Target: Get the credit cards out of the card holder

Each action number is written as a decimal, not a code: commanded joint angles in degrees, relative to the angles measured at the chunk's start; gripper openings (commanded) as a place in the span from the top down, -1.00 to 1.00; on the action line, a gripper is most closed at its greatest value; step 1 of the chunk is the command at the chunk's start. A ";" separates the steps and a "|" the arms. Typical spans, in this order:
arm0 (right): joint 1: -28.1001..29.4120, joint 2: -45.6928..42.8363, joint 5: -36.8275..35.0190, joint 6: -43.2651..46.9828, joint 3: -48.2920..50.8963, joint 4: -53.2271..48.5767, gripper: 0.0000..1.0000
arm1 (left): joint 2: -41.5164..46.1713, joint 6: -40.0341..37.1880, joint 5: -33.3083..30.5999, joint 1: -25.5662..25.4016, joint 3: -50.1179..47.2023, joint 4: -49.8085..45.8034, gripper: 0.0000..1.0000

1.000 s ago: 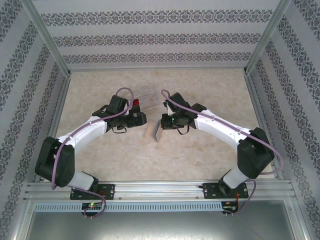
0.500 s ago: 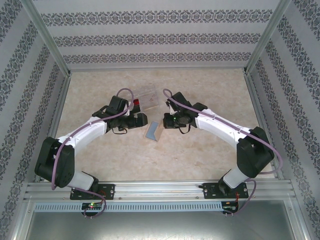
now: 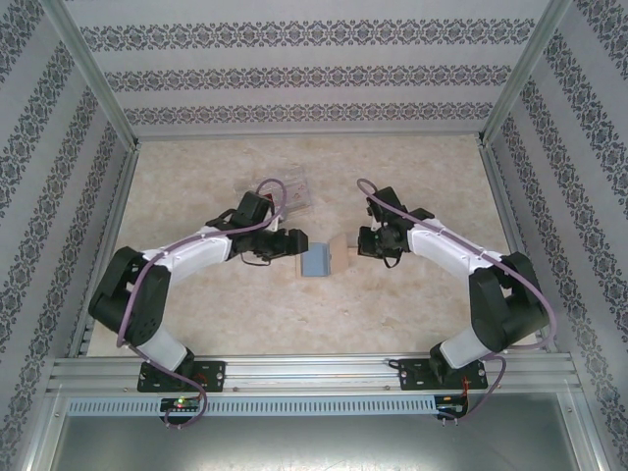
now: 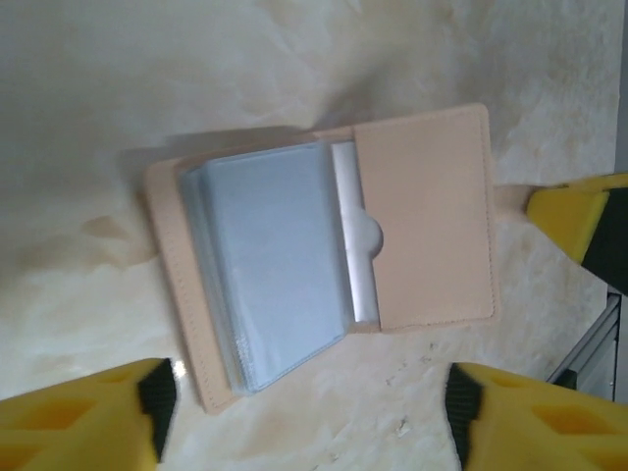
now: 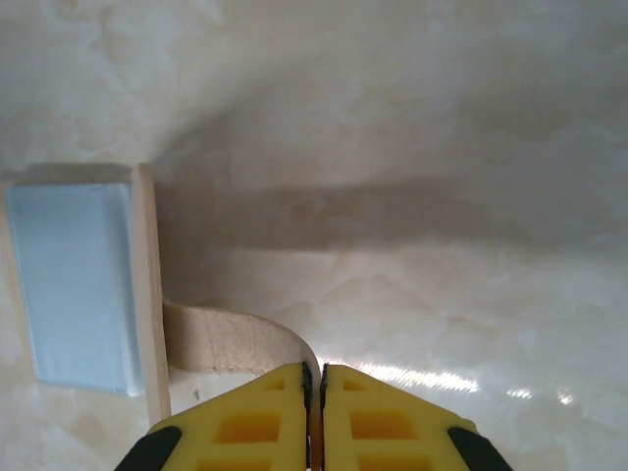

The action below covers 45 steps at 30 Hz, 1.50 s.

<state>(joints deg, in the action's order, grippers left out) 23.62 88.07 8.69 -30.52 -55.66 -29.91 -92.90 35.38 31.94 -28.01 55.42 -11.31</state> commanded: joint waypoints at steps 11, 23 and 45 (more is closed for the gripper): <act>-3.75 4.10 5.13 3.77 1.22 4.74 0.81 | -18.94 -1.10 -1.44 -8.80 20.39 0.18 0.35; -5.44 -8.96 7.91 2.79 5.92 3.30 0.10 | -25.55 -1.22 -2.45 -10.40 22.36 0.70 0.76; 1.67 -0.08 11.07 -8.28 11.37 17.46 0.79 | -25.42 -1.43 -4.48 -11.19 23.07 -2.05 0.82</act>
<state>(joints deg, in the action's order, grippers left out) 24.45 86.30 19.84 -37.50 -44.49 -14.28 -119.39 34.09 28.03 -38.63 77.30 -11.07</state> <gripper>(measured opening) 0.105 0.086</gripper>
